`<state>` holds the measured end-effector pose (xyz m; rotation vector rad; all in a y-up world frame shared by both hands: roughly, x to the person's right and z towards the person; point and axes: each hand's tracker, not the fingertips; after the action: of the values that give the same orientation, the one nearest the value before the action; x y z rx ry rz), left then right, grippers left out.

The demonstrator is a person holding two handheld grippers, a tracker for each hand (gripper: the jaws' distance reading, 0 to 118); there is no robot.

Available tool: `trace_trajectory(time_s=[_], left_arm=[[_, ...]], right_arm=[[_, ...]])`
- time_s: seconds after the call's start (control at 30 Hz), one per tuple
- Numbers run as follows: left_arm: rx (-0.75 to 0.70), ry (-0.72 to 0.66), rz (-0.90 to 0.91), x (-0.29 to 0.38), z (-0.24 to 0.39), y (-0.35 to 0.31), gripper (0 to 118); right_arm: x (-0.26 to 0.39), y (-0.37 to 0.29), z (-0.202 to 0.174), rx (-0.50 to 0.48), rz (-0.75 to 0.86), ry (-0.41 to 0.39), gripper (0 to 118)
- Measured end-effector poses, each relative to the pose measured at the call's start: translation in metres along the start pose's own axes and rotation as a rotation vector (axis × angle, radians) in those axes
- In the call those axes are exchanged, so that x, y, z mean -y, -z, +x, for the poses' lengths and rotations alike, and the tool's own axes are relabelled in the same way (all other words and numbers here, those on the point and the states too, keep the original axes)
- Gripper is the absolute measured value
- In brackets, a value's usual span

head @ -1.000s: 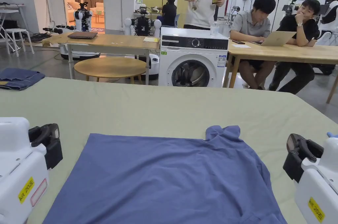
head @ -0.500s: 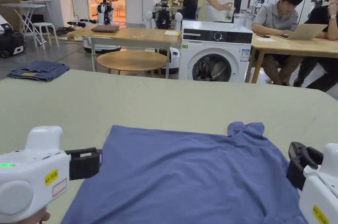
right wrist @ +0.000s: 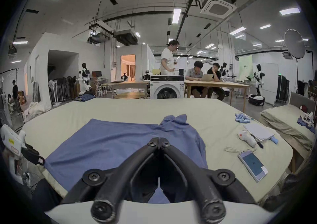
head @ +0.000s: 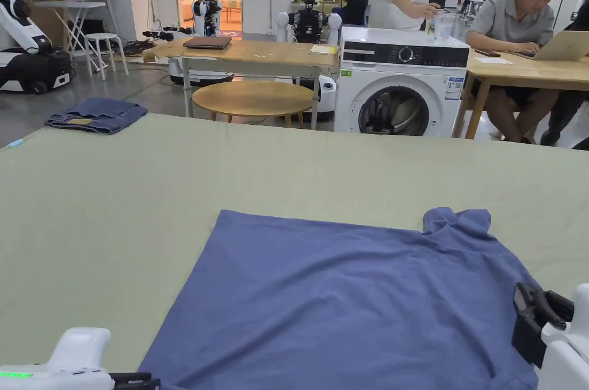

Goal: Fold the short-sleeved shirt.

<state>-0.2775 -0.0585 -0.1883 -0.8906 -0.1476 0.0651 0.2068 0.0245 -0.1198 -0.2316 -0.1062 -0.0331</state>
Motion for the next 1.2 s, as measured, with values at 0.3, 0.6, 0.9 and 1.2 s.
trace_trajectory(time_s=[0.3, 0.6, 0.9, 1.2], left_arm=[[0.022, 0.034, 0.041, -0.002, 0.018, -0.003, 0], [0.051, 0.038, 0.092, -0.016, 0.025, -0.019, 0], [0.043, 0.035, 0.073, -0.008, 0.025, -0.019, 0], [0.046, 0.004, 0.088, -0.017, 0.022, -0.032, 0]], right_arm=[[0.009, -0.007, 0.014, -0.013, -0.062, -0.001, 4], [0.054, -0.019, 0.074, 0.003, -0.417, -0.055, 98], [0.099, -0.037, 0.103, 0.027, -0.559, 0.037, 47], [0.079, -0.042, 0.096, 0.000, -0.454, 0.049, 1]])
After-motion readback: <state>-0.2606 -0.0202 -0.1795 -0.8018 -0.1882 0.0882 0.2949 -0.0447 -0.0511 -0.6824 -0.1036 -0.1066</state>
